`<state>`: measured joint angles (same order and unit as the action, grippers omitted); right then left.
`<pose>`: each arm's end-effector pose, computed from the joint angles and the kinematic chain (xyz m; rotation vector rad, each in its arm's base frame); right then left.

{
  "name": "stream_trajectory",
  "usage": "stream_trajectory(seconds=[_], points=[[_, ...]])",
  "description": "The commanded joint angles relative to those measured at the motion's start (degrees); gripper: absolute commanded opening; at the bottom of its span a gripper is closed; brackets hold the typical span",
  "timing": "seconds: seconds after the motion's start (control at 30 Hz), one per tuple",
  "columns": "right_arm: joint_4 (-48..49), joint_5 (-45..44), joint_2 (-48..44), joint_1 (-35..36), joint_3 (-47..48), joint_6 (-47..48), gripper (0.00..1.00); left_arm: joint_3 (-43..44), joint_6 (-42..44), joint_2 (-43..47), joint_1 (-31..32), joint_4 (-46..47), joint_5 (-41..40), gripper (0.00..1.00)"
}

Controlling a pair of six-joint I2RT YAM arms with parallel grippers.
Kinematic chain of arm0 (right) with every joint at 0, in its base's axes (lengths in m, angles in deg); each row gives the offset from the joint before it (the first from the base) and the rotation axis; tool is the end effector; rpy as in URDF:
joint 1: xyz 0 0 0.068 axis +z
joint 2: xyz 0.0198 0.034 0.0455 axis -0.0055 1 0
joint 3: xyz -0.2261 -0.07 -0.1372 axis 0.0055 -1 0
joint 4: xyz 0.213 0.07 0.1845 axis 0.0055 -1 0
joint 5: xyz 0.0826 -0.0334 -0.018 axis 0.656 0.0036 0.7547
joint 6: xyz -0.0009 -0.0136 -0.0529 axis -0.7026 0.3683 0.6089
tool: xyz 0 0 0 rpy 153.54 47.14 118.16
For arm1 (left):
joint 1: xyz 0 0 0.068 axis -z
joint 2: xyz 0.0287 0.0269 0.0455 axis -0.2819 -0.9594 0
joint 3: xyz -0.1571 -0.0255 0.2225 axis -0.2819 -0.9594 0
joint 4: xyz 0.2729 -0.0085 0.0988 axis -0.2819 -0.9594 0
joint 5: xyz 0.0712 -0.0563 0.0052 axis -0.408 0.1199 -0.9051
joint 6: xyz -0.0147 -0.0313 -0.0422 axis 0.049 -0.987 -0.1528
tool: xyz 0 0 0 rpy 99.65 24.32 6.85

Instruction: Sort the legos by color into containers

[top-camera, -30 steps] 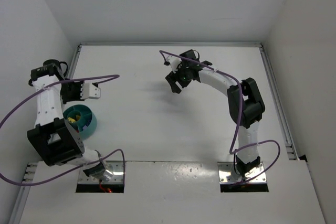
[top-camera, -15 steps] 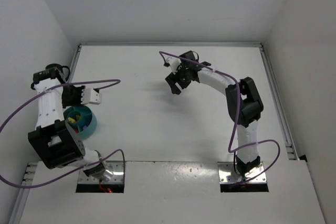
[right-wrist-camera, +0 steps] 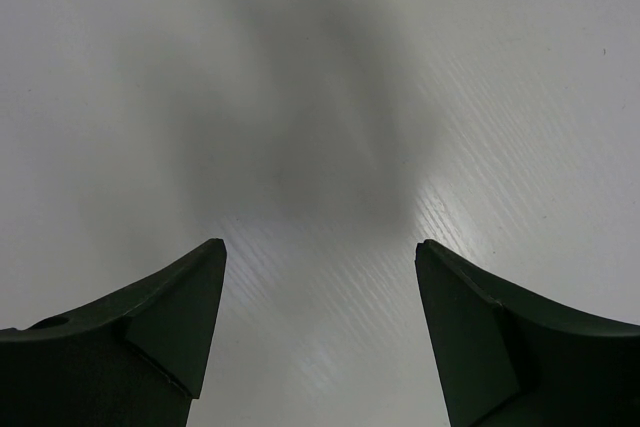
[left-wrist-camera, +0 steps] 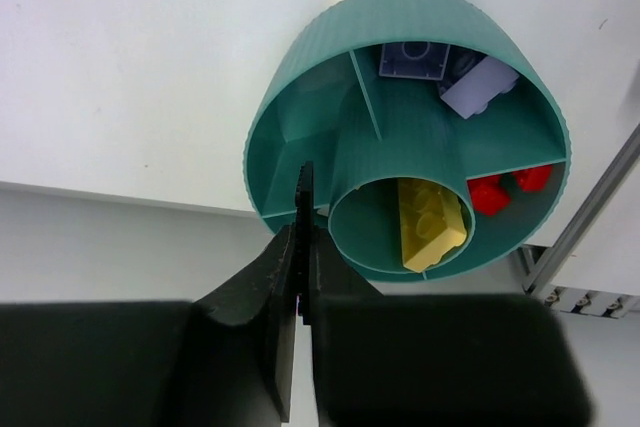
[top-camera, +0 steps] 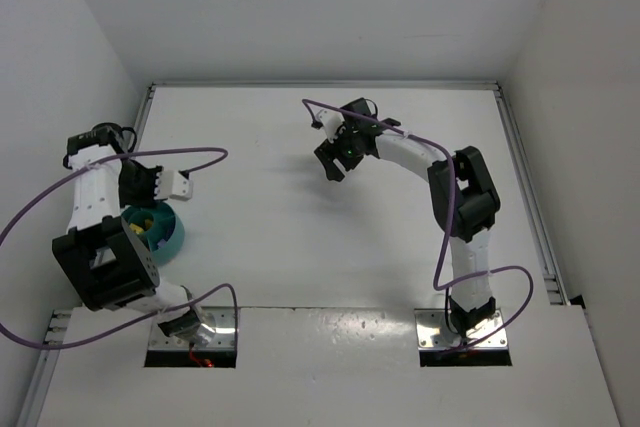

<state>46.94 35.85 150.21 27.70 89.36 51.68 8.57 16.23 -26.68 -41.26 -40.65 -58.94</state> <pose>0.4163 0.2317 0.1590 -0.9466 2.3576 0.4251 0.2614 0.1142 0.2791 1.9070 2.2359 0.0332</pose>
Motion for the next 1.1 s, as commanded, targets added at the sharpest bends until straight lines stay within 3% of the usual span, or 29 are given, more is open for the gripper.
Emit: stream_trajectory(seconds=[0.0, 0.13, 0.33, 0.47, 0.53, 0.77, 0.8, 0.87, 0.9, 0.93, 1.0, 1.03, 1.07], points=[[1.80, 1.12, 0.36, 0.47, 2.14, -0.65, 0.76, 0.47, -0.68, -0.52, 0.80, -0.67, -1.12, 0.15], [1.80, 1.12, 0.88, 0.47, 2.67, -0.65, 0.76, 1.52, -4.63, -2.62, 1.86, -0.67, -2.53, 0.30], [1.80, 1.12, 1.41, 0.47, 3.19, -0.65, 0.76, 2.05, -5.17, -3.25, 1.86, -0.67, -3.06, 0.42], [1.80, 1.12, 1.41, 0.47, 3.19, -0.65, 0.75, 4.50, -4.64, -3.25, 1.86, -0.67, -0.69, 0.42], [1.80, 1.12, 1.41, 0.47, 3.19, -0.65, 0.75, 7.05, -5.42, -3.86, 1.24, -0.67, 4.66, 0.40], [2.42, 1.12, 0.88, -0.06, 3.19, -2.93, 0.75, 21.81, -16.05, -8.60, -0.08, -0.67, 19.34, 0.40], [2.42, 1.12, 0.36, -0.06, 3.19, -3.55, 0.75, 24.52, -21.20, -9.56, 1.23, 0.55, 21.36, 0.40], [2.42, 1.12, 0.36, -0.06, 3.80, -4.16, 0.75, 26.48, -31.39, -11.41, 4.47, 4.23, 20.51, 0.48], [2.42, 0.33, 0.36, -0.58, 4.51, -4.69, 0.75, 28.14, -44.41, -12.29, 8.93, 9.30, 16.58, 0.51], [2.42, 0.33, 0.36, -0.59, 4.51, -4.70, 0.76, 29.37, -49.33, -13.52, 11.24, 10.48, 14.80, 0.53], [1.90, -1.51, 0.36, -0.59, 6.00, -6.10, 0.78, 33.85, -58.75, -18.26, 16.96, 10.50, 13.20, 0.70], [1.89, -2.30, -0.17, -1.11, 6.53, -6.10, 0.80, 35.26, -61.65, -19.84, 18.63, 10.50, 13.20, 0.89], [1.19, -2.83, -0.17, -1.64, 6.53, -6.71, 0.81, 37.36, -66.38, -22.73, 21.34, 10.50, 13.20, 1.00]])
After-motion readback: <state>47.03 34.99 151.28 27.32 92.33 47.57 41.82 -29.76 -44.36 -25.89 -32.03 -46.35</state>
